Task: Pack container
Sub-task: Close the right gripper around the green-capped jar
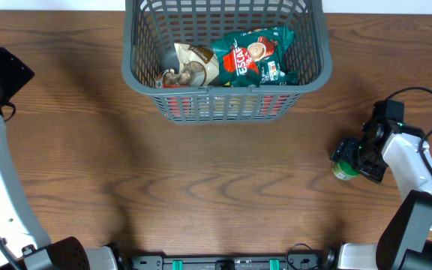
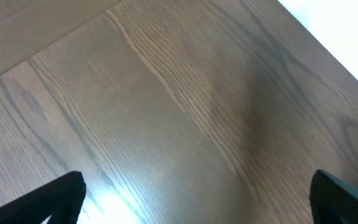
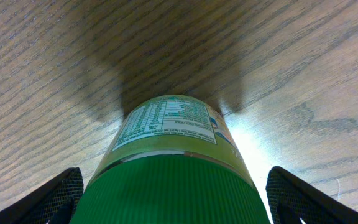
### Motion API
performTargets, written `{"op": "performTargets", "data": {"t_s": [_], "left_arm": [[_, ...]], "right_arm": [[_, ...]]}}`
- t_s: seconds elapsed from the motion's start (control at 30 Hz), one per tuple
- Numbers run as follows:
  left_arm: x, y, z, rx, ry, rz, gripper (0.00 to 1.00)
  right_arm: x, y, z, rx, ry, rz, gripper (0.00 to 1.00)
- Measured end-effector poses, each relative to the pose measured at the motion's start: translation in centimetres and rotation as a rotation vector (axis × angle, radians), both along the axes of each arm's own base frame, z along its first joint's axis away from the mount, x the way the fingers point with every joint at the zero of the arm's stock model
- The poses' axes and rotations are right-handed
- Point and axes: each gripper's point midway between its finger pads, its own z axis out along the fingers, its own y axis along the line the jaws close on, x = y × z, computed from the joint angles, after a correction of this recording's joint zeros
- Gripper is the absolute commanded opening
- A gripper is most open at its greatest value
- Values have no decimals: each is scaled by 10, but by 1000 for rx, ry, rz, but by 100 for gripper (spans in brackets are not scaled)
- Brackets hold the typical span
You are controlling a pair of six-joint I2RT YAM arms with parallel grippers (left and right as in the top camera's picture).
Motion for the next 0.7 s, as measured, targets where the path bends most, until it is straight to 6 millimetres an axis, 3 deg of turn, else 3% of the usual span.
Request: {"op": "performTargets", "data": {"t_s": [0.13,0.3,0.7], "left_arm": [[0,0,0,0,0,0,99],[0,0,0,0,0,0,99],[0,0,0,0,0,0,99]], "right_arm": [[0,0,0,0,0,6,53],[-1,-1,1,-8,-5,2,3],[-2,-1,1,-10,-5,3,2]]}}
